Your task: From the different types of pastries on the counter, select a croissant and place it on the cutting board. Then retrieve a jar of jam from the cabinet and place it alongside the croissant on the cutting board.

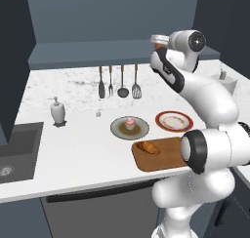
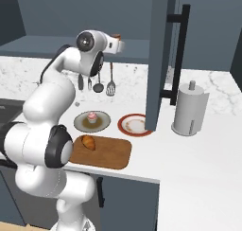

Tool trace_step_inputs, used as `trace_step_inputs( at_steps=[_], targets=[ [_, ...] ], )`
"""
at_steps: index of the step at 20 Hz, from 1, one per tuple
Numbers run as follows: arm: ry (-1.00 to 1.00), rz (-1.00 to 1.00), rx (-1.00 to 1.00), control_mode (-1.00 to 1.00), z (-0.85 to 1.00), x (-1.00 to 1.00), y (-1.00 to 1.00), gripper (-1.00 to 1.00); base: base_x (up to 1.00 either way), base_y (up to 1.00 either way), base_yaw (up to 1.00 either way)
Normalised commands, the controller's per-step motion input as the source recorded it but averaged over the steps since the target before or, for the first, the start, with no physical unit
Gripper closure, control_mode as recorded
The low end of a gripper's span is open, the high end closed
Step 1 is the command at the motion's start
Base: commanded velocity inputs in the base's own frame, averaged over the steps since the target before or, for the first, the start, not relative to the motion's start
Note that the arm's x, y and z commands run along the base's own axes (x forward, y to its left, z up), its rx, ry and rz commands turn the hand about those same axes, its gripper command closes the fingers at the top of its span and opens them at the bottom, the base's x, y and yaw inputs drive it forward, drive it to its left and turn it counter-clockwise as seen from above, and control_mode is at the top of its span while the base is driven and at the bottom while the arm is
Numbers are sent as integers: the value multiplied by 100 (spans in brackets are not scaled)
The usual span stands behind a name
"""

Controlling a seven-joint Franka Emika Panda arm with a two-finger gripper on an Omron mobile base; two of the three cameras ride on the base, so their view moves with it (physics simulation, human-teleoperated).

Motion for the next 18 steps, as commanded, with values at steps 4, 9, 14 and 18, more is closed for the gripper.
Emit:
trace_step_inputs(
  at_steps=[4, 9, 14, 18],
  targets=[
    [0, 0, 0, -100, -1, 33, 0, -100, 0, 0, 0],
    [0, 1, 0, -100, -11, 10, -19, -100, 0, 0, 0],
    [1, 0, 0, -100, -10, 37, -15, -100, 0, 0, 0],
    [3, 0, -1, -100, -10, 15, 25, -100, 0, 0, 0]
  ],
)
